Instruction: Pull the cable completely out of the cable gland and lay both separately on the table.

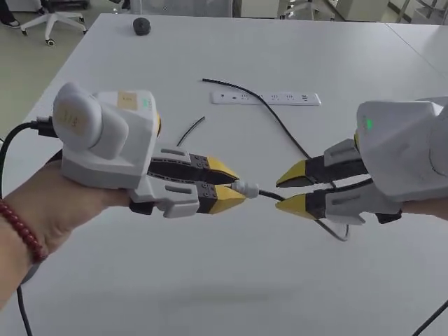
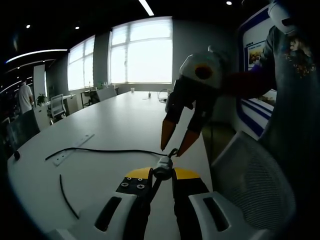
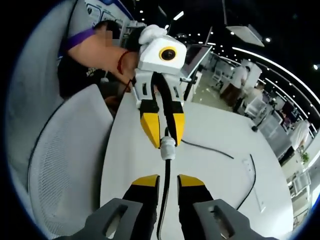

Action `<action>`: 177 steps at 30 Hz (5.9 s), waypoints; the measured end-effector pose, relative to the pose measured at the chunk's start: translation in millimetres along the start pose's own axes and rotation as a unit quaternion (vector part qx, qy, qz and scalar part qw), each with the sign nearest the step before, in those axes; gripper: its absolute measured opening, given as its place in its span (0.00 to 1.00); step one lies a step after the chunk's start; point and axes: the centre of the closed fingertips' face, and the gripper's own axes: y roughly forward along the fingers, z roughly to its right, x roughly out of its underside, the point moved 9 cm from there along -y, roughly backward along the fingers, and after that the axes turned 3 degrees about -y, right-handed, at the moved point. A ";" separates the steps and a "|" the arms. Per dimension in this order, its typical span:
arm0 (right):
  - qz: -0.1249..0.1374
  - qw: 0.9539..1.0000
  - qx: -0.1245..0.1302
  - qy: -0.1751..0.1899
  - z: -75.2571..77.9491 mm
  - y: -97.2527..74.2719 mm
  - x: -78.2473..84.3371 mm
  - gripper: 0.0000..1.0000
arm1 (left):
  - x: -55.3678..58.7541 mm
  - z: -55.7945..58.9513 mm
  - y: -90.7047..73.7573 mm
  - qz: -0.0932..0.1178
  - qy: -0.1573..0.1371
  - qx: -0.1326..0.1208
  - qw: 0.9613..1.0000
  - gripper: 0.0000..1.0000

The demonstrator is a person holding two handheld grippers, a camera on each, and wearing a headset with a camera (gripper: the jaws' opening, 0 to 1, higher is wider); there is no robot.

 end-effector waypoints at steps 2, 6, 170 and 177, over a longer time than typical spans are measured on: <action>0.002 1.000 0.004 -0.008 0.2 -0.2 -4.2 0.10 | 0.3 0.7 0.7 -0.001 0.001 0.002 1.000 0.16; 0.003 1.000 0.001 -0.015 0.0 0.8 -8.3 0.09 | -0.4 2.3 2.2 0.000 0.002 0.004 1.000 0.16; -0.021 1.000 -0.013 0.011 -3.6 14.8 4.7 0.16 | -0.5 6.4 6.9 -0.012 0.027 0.012 0.999 0.16; -0.018 1.000 -0.014 0.004 -4.4 14.2 -1.9 0.12 | -0.7 8.4 6.8 -0.011 0.028 0.012 0.999 0.16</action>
